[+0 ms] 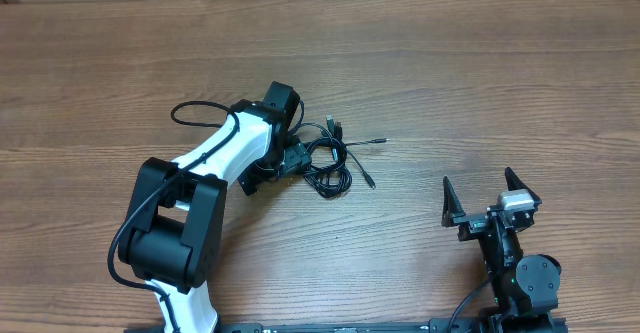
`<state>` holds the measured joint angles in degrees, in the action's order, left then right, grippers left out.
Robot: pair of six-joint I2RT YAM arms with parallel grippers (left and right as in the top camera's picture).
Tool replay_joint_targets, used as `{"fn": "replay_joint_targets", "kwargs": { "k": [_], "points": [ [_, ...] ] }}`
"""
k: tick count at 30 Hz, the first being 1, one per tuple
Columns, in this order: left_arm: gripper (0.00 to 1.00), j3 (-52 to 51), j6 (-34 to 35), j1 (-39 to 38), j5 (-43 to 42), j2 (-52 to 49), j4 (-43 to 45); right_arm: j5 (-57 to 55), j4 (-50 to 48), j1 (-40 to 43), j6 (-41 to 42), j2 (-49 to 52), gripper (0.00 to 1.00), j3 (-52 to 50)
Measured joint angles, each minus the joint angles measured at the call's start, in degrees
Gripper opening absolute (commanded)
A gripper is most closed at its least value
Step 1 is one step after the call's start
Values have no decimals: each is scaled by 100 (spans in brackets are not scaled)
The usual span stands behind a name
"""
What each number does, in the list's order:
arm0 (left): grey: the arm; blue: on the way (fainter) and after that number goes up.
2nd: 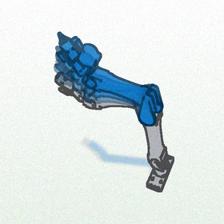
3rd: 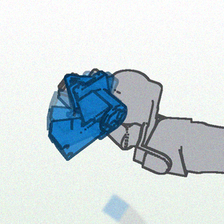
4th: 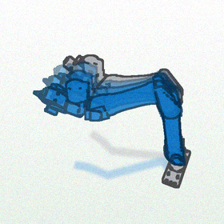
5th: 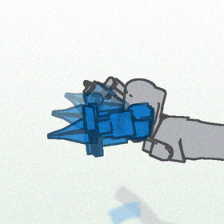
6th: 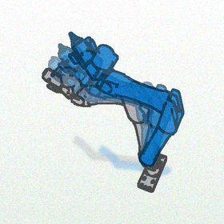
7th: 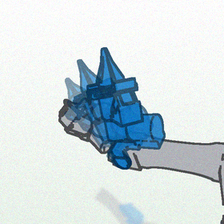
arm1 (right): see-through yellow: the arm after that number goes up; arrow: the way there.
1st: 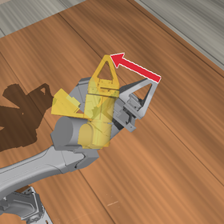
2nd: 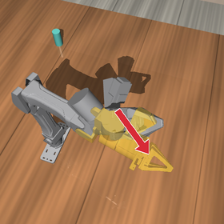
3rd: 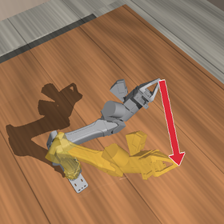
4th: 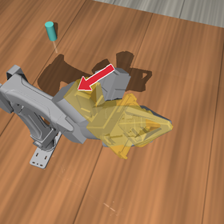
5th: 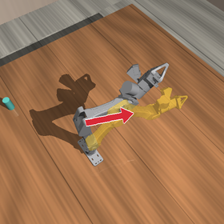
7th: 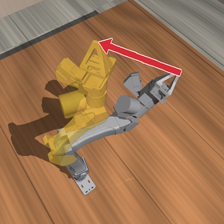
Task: Untangle cables
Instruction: 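Close the left gripper on the cable loops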
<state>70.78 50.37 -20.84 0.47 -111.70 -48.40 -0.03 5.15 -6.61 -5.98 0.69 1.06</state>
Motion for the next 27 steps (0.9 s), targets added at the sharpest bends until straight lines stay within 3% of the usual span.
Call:
{"fn": "replay_joint_targets", "kwargs": {
  "k": [11, 12, 13, 16, 19, 27],
  "points": [
    [100, 9, -66, -2, 4, -13, 39, -2, 2, 0, 2, 0, 100, 0],
    [96, 9, -81, -2, 4, -13, 42, 0, -2, 0, 0, 0, 100, 0],
    [78, 9, -83, -2, 4, -13, 42, 2, 0, -2, 4, 0, 100, 0],
    [37, 11, -105, -2, 42, -13, 87, 0, 2, 0, 2, 0, 100, 0],
    [5, 11, -109, -2, 61, -13, 116, -2, -2, 0, 4, 0, 100, 0],
    [4, 20, -129, -2, 63, -13, 168, 0, 0, 0, 2, 0, 100, 0]
  ]
}}
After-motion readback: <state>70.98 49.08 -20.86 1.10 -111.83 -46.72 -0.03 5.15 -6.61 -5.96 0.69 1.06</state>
